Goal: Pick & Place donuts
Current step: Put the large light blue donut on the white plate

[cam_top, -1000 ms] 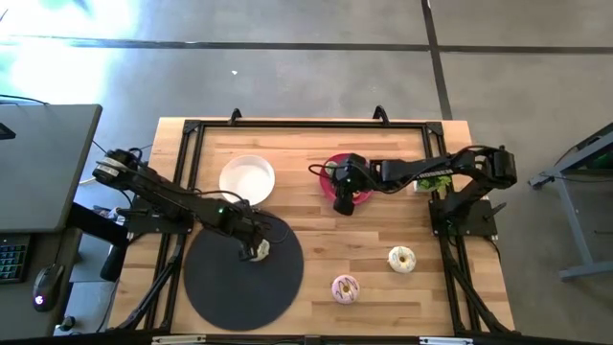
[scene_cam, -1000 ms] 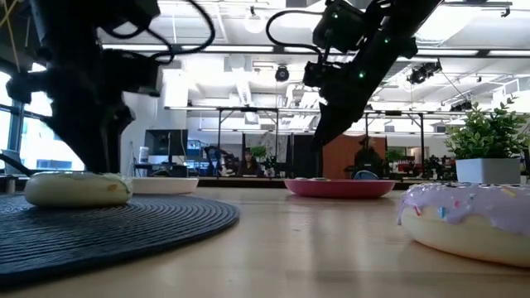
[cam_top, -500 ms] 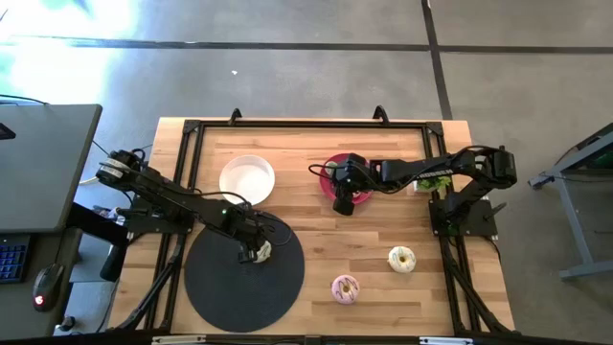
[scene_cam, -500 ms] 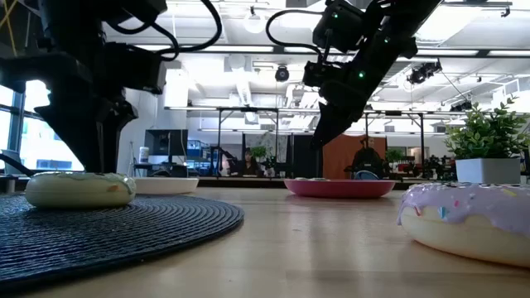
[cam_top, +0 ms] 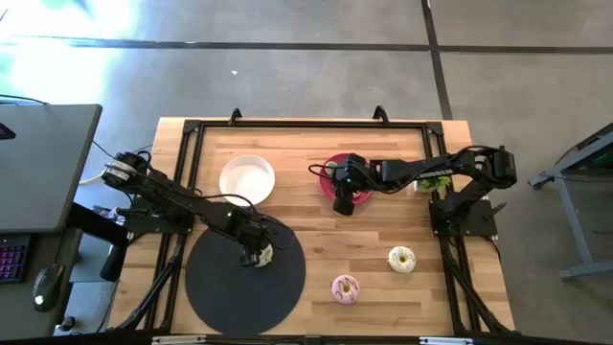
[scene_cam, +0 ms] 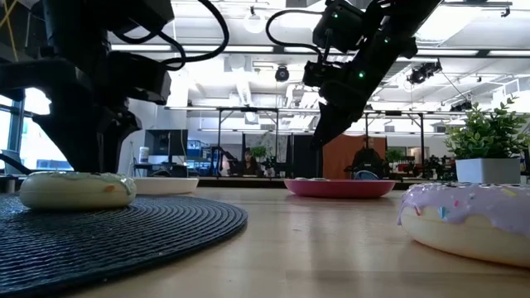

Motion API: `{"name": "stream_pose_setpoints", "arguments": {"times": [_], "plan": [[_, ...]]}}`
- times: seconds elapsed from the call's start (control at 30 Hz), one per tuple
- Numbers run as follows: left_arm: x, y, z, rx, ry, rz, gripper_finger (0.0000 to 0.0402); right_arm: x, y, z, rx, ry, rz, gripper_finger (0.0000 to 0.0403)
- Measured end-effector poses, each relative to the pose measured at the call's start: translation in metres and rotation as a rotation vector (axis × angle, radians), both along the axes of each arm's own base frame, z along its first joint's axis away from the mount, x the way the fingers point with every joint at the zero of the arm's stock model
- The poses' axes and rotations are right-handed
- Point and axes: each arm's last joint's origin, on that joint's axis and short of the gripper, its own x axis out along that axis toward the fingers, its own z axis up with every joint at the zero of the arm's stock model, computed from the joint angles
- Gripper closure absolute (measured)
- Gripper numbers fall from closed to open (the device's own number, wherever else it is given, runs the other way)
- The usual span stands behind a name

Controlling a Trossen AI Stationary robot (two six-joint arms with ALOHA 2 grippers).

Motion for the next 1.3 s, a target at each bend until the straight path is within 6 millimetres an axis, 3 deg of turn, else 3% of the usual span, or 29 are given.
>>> {"name": "stream_pose_setpoints", "arguments": {"times": [0.23, 0.4, 0.63, 0.77, 1.0, 1.2, 1.3], "plan": [[0.0, -0.001, 0.002, -0.002, -0.017, -0.059, 0.0389, 0.0, 0.0, 0.0, 0.0, 0.0, 0.0, 0.0251], [0.002, -0.001, 0.014, 0.021, -0.035, -0.096, 0.0383, 0.0, 0.0, 0.0, 0.0, -0.003, 0.0, 0.0251], [-0.003, 0.02, 0.072, 0.288, -0.074, -0.072, 0.0392, 0.001, 0.0, 0.001, -0.001, -0.013, -0.001, 0.0251], [-0.009, 0.048, 0.094, 0.353, -0.082, -0.008, 0.0398, 0.001, 0.0, 0.001, -0.002, -0.016, -0.001, 0.0251], [-0.015, 0.118, 0.096, 0.383, 0.008, 0.216, 0.0398, 0.002, 0.0, 0.001, -0.002, -0.024, 0.0, 0.0251], [-0.017, 0.175, 0.082, 0.34, 0.059, 0.296, 0.0399, 0.002, 0.0, 0.001, 0.016, -0.031, 0.009, 0.0251], [-0.021, 0.195, 0.064, 0.277, 0.035, 0.295, 0.0399, 0.003, 0.0, 0.002, 0.02, -0.034, 0.007, 0.0251]]}}
